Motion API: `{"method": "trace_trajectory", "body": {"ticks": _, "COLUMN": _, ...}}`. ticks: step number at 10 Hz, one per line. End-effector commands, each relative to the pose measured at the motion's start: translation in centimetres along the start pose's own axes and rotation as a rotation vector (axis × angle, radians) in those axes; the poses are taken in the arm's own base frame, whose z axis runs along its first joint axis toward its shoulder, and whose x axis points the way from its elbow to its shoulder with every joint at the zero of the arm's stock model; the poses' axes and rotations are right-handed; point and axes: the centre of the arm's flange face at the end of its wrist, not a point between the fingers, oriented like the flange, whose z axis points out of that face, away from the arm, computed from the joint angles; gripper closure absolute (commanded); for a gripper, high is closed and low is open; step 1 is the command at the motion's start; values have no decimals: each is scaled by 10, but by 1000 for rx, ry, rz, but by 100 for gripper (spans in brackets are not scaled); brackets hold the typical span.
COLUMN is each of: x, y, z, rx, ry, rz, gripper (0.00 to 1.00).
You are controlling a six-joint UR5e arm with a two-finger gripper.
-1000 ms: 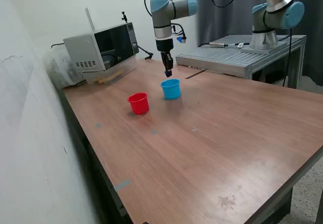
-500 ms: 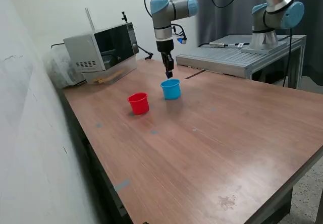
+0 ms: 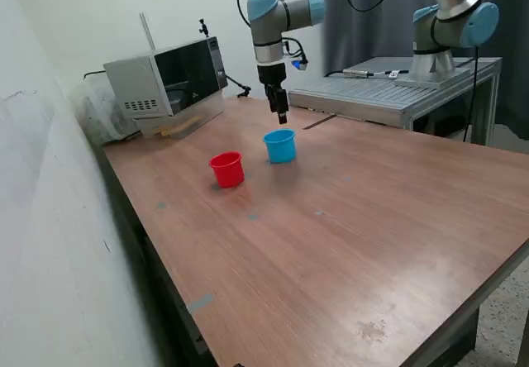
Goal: Place red objects in the red bin, and blue objects in the blue bin.
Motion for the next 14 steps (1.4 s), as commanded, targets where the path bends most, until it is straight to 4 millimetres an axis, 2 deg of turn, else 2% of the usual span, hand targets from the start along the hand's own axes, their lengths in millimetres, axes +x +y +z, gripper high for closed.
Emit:
{"method": "trace_trajectory", "body": {"ticks": 1, "x": 56, "y": -67, "z": -46, "rx": 100, "ry": -13, "rz": -130, "gripper": 0}}
{"method": "trace_trajectory", "body": {"ticks": 2, "x": 68, "y": -116, "z": -85, "rx": 61, "ry": -9, "rz": -175, "gripper": 0}}
{"method": "trace_trajectory", "body": {"ticks": 3, "x": 78, "y": -156, "z": -119, "rx": 23, "ry": -5, "rz": -212, "gripper": 0}}
{"method": "trace_trajectory", "body": {"ticks": 5, "x": 81, "y": -217, "z": -143, "rx": 86, "ry": -21, "rz": -250, "gripper": 0}}
{"method": "trace_trajectory", "body": {"ticks": 7, "x": 74, "y": -266, "z": -161, "rx": 87, "ry": -27, "rz": -232, "gripper": 0}}
{"method": "trace_trajectory", "body": {"ticks": 9, "x": 82, "y": -299, "z": -161, "rx": 135, "ry": -45, "rz": -249, "gripper": 0}}
{"method": "trace_trajectory", "body": {"ticks": 10, "x": 90, "y": -309, "z": -162, "rx": 146, "ry": -48, "rz": -278, "gripper": 0}}
{"method": "trace_trajectory", "body": {"ticks": 12, "x": 90, "y": -315, "z": -158, "rx": 172, "ry": -59, "rz": -298, "gripper": 0}}
{"method": "trace_trajectory", "body": {"ticks": 14, "x": 85, "y": -321, "z": -168, "rx": 178, "ry": -60, "rz": -297, "gripper": 0}}
